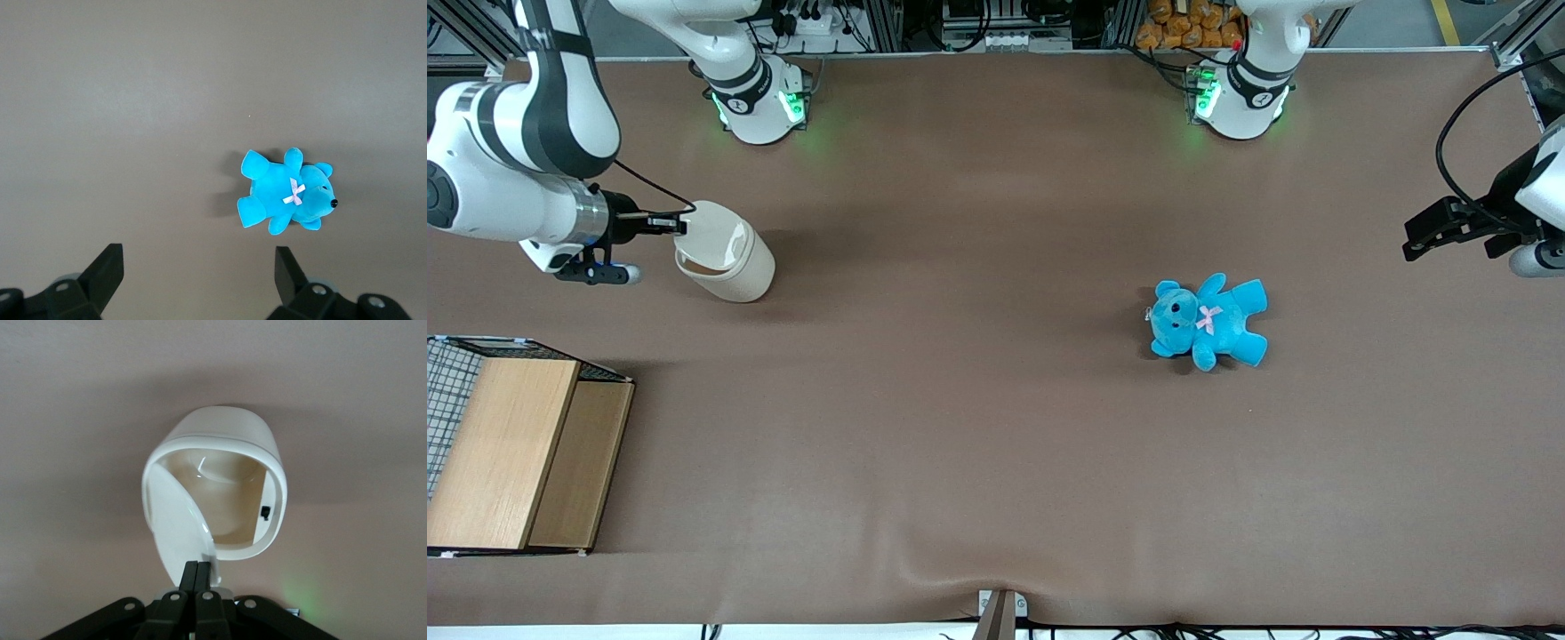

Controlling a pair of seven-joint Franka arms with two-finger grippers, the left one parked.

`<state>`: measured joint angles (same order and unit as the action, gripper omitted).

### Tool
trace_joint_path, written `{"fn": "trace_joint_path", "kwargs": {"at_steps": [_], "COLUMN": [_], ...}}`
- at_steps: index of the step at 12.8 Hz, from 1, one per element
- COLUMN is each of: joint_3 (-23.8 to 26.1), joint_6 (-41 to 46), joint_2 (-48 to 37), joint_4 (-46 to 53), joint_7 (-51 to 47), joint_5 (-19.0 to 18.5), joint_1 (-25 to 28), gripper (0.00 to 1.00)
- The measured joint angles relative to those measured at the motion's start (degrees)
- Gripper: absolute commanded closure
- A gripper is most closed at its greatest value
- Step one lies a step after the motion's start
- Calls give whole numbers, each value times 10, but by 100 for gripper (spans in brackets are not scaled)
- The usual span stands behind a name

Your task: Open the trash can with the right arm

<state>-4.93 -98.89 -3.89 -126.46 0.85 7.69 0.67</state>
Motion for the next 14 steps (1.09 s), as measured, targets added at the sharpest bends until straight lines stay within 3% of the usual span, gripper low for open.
{"fn": "trace_joint_path", "kwargs": {"at_steps": [1, 2, 3, 4, 9, 14], "joint_3": [0, 0, 0, 0, -2, -7], "joint_6": [14, 28, 43, 57, 108, 144], "joint_2": [0, 0, 0, 0, 15, 85], "joint_4": [16, 31, 48, 66, 170, 319], "joint_7": [-7, -10, -12, -12, -13, -12], "joint_5": [0, 0, 0, 0, 0, -1], "joint_1": [6, 10, 14, 16, 16, -22], "gripper": [100, 77, 24, 3, 0, 0]}}
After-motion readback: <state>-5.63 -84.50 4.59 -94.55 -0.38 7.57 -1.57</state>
